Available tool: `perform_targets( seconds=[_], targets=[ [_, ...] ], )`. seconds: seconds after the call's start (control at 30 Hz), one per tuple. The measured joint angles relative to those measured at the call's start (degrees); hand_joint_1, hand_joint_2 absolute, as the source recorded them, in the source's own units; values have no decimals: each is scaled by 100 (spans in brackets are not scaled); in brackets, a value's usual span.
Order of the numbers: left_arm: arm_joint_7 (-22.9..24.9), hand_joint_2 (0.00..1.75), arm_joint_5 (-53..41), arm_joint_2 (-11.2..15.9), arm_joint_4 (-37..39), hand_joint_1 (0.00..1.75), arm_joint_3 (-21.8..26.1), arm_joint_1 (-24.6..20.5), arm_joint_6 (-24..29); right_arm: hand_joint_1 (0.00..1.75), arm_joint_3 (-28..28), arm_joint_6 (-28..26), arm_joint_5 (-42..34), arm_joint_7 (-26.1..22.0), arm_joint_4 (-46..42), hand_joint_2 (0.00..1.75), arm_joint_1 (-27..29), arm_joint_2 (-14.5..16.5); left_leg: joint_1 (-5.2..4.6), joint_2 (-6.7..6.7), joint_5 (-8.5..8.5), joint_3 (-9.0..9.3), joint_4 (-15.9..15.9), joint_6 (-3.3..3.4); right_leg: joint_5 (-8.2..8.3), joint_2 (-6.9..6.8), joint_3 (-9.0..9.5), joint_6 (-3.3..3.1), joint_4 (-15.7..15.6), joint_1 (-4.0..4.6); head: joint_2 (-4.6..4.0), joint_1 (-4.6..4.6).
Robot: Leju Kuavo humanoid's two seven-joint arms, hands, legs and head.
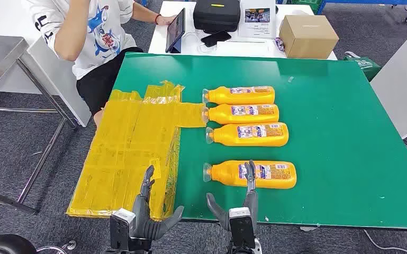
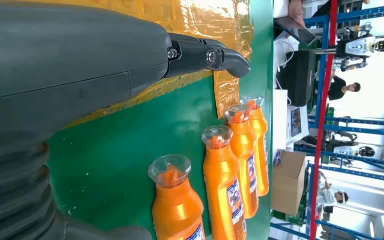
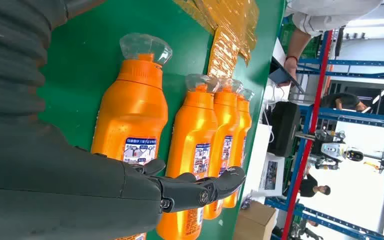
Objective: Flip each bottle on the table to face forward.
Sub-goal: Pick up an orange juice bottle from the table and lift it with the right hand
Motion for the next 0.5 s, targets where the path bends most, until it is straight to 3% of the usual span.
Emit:
perform_targets(
  seconds=[0.23,0.3,0.4,0.5],
  targets=[
    [-3,175,0,-2,0,0,1,0,2,0,0,-6,6,0,0,175,0,0,0,0,0,0,0,0,0,0,0,0,0,0,0,0],
    [-55,175,-79,-5,-20,0,24,-3,16,0,-69,-69,693,110,-223,175,-14,-23,0,0,0,0,0,0,0,0,0,0,0,0,0,1],
    [-122,175,-284,-29,-96,0,100,-10,3,0,-294,-44,2361,991,-838,175,-101,-206,-1,-1,1,2,0,1,1,0,4,1,0,-1,0,2],
    [-127,175,-339,-52,-144,0,180,-4,-25,0,-399,60,2843,1514,-1045,175,-126,-396,-2,-2,1,2,0,1,1,0,5,1,-1,-1,0,2]
  ],
)
